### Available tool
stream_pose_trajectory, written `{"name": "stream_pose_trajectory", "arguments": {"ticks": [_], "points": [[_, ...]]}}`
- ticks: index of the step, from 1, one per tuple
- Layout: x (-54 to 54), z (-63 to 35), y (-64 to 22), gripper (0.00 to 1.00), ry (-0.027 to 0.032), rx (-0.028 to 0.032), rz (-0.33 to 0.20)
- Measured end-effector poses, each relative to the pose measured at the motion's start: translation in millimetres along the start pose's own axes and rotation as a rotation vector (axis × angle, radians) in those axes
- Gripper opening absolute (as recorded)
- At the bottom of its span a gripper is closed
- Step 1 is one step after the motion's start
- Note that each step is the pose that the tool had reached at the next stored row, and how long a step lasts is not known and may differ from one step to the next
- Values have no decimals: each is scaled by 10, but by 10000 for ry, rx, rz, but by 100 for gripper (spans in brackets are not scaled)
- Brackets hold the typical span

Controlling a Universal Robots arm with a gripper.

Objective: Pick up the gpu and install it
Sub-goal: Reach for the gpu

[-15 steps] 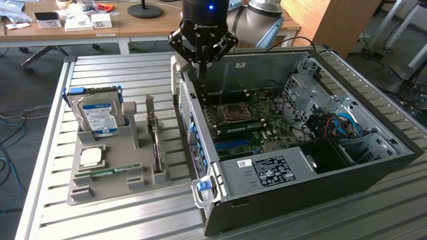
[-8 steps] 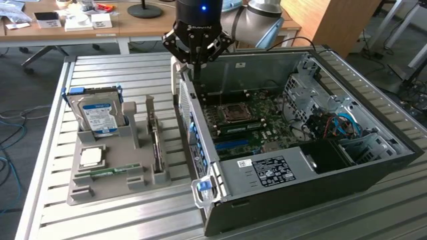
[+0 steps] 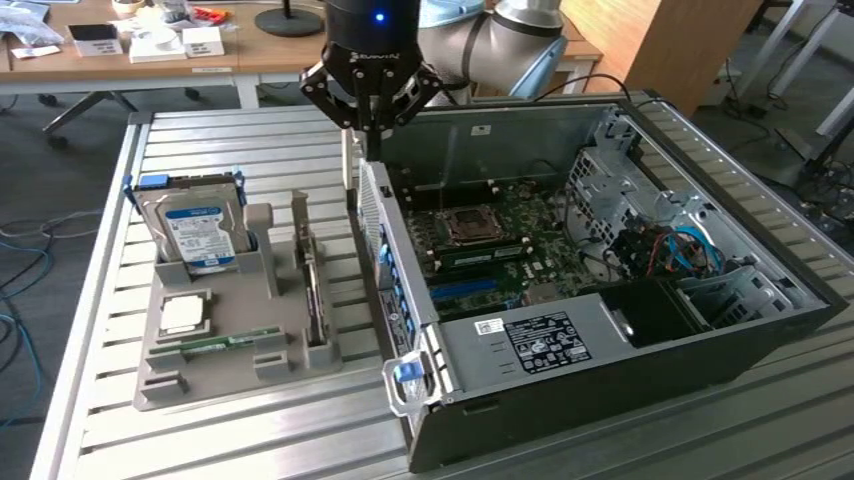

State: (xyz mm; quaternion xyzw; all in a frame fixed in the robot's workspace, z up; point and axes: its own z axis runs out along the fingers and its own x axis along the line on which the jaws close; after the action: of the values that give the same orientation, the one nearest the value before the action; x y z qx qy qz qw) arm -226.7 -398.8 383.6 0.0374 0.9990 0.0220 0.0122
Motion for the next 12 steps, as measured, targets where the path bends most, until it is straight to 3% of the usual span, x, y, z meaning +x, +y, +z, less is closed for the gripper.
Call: {"name": "stream_pose_trajectory", "arguments": {"ticks": [12], "points": [[265, 1, -20, 11, 0, 1, 1]]}}
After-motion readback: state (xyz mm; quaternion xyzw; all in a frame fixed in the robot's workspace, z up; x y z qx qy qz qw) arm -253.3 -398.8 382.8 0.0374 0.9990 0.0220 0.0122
